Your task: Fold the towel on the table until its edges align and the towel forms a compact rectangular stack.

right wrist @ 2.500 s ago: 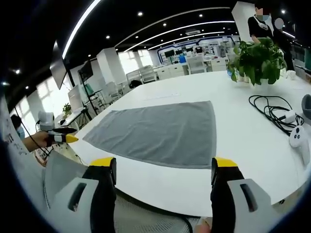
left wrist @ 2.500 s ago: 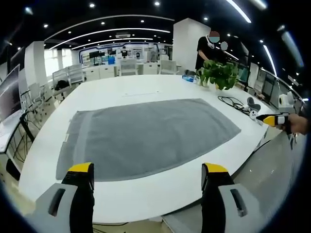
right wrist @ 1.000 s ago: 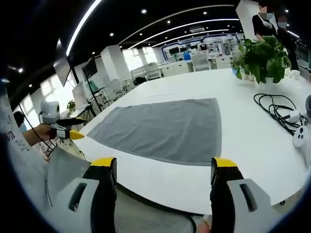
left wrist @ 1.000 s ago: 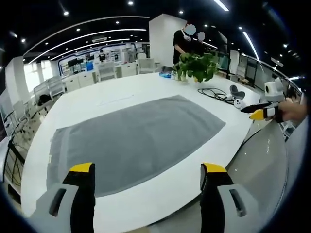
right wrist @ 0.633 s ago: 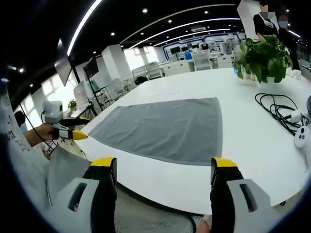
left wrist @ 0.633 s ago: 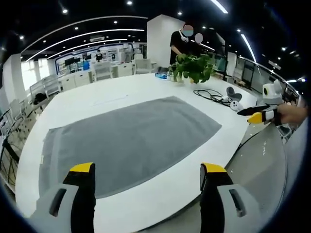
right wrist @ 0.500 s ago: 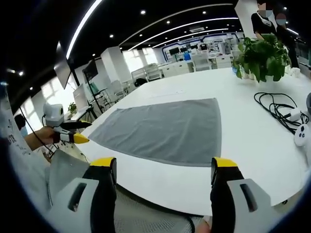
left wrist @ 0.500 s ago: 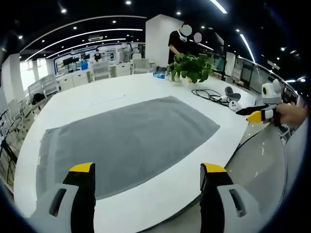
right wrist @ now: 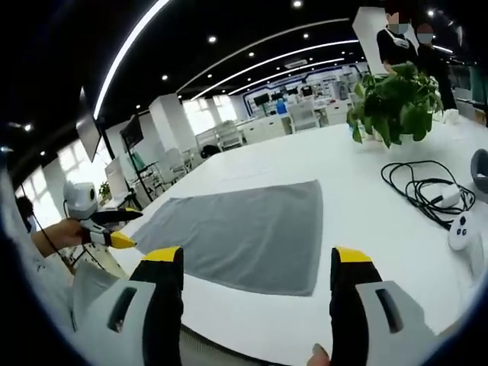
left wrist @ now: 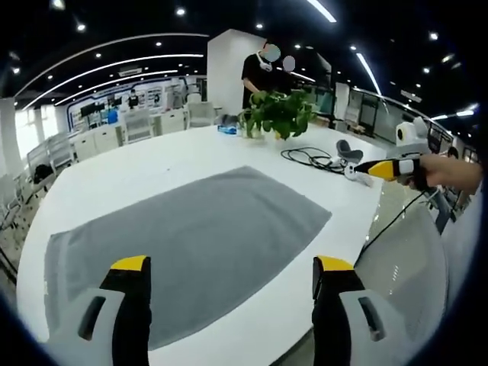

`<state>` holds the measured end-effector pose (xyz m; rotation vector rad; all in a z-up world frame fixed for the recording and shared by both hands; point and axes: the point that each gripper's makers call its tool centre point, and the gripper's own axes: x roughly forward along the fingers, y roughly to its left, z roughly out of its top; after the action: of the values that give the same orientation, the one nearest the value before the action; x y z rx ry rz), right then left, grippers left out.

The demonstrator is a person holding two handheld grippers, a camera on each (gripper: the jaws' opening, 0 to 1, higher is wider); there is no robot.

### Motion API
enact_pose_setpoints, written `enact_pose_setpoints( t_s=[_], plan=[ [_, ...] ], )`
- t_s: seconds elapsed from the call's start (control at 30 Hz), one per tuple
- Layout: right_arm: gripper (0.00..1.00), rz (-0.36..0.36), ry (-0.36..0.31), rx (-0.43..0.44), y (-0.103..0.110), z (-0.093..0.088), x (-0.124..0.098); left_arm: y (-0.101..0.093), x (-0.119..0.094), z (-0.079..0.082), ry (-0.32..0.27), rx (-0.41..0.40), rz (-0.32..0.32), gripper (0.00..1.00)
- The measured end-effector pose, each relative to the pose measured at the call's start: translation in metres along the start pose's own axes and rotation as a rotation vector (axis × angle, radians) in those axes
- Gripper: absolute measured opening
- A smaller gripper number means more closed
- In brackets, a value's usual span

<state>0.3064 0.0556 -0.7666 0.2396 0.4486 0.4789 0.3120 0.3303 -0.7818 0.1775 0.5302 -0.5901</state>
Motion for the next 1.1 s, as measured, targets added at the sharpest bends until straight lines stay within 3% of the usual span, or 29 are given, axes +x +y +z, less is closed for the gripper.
enact_pose_setpoints(
  t_s=[0.17,0.33,0.67,1.1],
  plan=[
    [0.78,-0.005,-0.023,-0.007,-0.009,0.017,0.010,-0.016,0.017,0.013,-0.009,0.044,-0.055,0.90],
    [0.78,-0.008,-0.041,-0.030,-0.020,0.034,0.021,-0.028,0.031,0.026,-0.005,0.145,-0.084,0.90],
    [0.76,-0.013,-0.051,-0.044,-0.045,0.055,0.049,-0.060,0.066,0.050,-0.023,0.205,-0.179,0.90],
    [0.71,-0.027,-0.084,-0.023,-0.084,0.082,0.092,-0.113,0.112,0.043,0.034,0.260,-0.327,0.86]
  ],
)
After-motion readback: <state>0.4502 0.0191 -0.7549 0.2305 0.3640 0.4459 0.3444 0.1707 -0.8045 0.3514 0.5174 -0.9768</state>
